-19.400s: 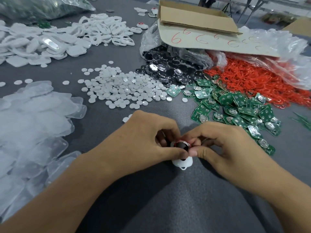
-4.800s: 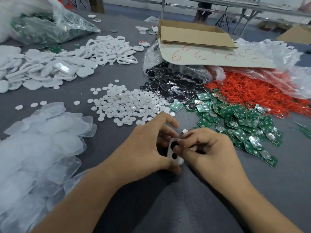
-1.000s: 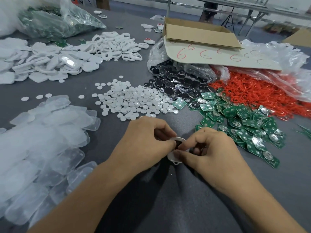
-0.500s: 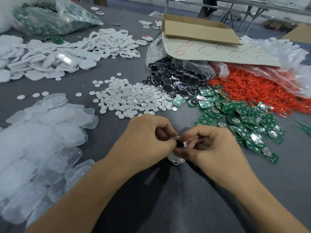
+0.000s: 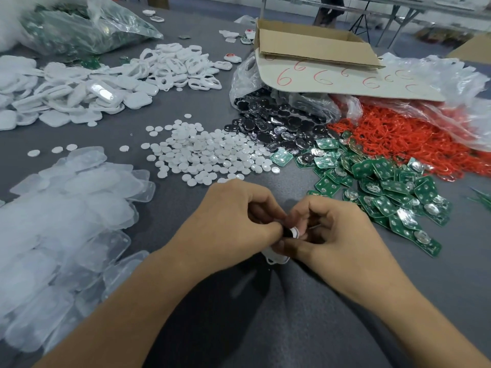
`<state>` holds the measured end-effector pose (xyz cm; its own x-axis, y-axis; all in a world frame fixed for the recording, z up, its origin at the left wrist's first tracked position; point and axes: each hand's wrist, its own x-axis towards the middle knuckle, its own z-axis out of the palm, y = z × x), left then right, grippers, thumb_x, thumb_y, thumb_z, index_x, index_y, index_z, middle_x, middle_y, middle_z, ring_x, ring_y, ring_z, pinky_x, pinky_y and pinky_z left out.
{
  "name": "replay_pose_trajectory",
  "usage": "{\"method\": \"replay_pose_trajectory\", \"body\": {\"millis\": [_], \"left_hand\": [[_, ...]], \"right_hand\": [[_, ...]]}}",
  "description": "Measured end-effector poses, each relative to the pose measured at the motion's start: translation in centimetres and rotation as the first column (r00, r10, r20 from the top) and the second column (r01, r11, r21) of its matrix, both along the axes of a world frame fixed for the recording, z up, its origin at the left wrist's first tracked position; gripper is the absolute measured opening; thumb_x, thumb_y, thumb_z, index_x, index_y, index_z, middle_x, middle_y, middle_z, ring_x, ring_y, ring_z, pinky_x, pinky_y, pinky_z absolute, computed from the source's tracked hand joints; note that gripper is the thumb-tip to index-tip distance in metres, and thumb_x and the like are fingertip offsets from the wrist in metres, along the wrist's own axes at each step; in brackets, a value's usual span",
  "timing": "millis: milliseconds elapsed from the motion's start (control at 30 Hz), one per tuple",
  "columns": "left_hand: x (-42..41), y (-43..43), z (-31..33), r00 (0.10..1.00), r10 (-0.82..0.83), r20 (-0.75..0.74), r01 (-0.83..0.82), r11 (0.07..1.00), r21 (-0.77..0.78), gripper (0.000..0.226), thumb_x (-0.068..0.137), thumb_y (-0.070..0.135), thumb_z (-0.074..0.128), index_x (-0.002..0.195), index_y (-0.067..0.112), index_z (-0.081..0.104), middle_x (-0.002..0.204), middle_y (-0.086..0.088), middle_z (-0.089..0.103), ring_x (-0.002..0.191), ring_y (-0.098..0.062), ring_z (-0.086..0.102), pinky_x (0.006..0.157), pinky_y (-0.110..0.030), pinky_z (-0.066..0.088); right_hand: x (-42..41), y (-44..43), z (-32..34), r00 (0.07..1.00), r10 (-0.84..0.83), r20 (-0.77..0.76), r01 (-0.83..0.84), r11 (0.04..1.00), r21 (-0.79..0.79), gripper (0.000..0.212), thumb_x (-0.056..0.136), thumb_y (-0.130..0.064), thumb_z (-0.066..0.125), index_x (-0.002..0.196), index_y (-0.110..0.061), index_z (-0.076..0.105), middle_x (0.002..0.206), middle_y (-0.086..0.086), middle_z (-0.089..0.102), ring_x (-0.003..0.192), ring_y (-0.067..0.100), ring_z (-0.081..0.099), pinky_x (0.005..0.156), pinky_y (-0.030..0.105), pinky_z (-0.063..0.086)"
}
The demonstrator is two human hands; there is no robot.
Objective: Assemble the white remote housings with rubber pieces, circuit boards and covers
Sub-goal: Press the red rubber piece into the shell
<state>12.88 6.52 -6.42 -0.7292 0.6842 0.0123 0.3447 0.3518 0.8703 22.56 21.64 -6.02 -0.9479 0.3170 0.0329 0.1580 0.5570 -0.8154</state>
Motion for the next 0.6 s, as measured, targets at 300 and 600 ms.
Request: {"method": "replay_pose_trajectory", "body": {"millis": [300, 600], "left_hand": [[-0.6, -1.1, 0.0, 0.993, -0.01, -0.114, 0.0, 0.996, -0.089, 0.003, 0.08, 0.029, 0.08, 0.079, 0.031, 0.078, 0.064, 0.019, 0.07, 0.06, 0.008, 0.064, 0.054, -0.005, 0.042], [-1.6, -2.7, 1.6, 0.976, 0.02, -0.217, -0.06, 0.982, -0.179, 0.017, 0.088, 0.04, 0.072, 0.103, 0.037, 0.078, 0.082, 0.024, 0.071, 0.077, 0.013, 0.064, 0.066, 0.0, 0.043]], "right_hand": [[0.4, -0.7, -0.8, 1.0, -0.001, -0.025, -0.001, 0.998, -0.062, 0.026, 0.075, -0.006, 0.08, 0.084, -0.03, 0.078, 0.081, -0.004, 0.075, 0.07, 0.014, 0.071, 0.075, 0.046, 0.061], [0.5, -1.4, -0.1, 0.985, -0.027, -0.171, 0.027, 1.0, -0.004, 0.01, 0.076, -0.018, 0.08, 0.076, -0.028, 0.077, 0.092, -0.011, 0.075, 0.078, 0.016, 0.07, 0.075, 0.046, 0.058]]}}
